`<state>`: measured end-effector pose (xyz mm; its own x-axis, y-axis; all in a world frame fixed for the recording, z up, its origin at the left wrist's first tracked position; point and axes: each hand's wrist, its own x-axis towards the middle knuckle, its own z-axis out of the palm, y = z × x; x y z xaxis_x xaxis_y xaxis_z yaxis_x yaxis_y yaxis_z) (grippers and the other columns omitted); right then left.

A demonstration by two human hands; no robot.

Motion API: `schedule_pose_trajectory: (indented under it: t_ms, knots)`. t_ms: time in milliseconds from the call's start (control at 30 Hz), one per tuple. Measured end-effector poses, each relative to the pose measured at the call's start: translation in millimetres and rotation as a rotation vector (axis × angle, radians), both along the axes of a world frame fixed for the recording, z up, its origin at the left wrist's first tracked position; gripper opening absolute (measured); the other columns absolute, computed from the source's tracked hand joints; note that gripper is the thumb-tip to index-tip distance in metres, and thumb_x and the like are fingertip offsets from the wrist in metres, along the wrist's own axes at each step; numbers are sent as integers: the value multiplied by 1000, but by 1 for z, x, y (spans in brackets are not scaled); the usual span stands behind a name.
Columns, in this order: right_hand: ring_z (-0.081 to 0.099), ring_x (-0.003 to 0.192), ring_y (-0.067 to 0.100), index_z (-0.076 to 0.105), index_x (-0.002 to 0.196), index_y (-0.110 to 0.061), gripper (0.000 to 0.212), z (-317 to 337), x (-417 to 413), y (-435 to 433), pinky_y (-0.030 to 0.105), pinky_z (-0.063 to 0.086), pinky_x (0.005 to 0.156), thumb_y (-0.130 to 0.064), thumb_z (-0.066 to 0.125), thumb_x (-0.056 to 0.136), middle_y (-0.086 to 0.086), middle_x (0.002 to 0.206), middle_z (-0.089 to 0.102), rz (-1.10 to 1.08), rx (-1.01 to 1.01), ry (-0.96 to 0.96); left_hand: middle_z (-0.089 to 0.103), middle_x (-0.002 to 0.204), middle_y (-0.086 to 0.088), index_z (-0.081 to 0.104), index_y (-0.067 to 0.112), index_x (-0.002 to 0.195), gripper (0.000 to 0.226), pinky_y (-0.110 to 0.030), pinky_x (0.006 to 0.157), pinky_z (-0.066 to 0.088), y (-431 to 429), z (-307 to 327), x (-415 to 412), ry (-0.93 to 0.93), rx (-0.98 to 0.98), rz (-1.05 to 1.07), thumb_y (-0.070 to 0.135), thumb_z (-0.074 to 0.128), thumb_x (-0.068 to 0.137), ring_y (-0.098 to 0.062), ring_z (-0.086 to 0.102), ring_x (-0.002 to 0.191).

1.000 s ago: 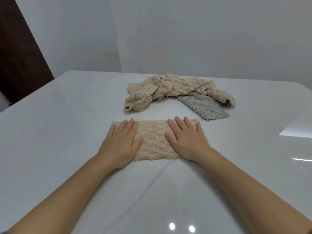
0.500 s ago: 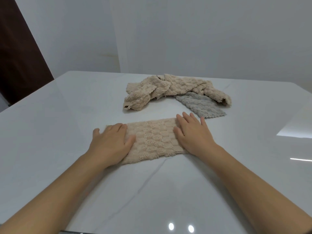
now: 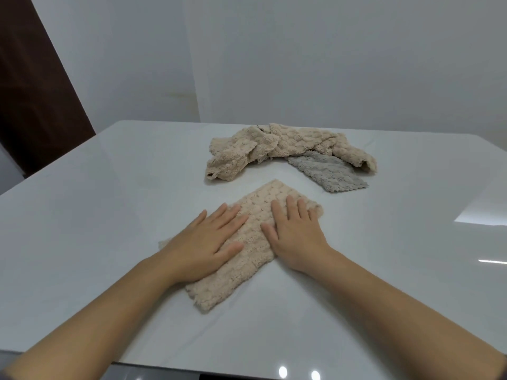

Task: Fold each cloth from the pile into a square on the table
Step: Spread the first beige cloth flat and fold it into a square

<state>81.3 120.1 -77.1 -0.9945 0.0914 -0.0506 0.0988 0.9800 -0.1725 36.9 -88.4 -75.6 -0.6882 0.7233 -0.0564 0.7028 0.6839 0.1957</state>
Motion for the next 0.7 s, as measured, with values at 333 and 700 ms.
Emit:
schedule_pose_trajectory:
  t_ms: [333,700]
  knots:
    - [-10,150,23,7,156,-23,61,16,-28,27,46,-7,120,-46,26,103,5,164,-2,280,-5,124,-16,158,14,0,30,154,73,-36,120,-10,9,5,25,7,187,226,64,20,93,-2,-22,143]
    - [-8,150,19,10,155,-22,56,11,-3,17,54,-10,118,-40,24,104,0,164,1,293,15,141,-17,156,21,-5,34,153,77,-33,118,-14,-2,-9,31,-7,111,120,70,7,86,7,-26,139]
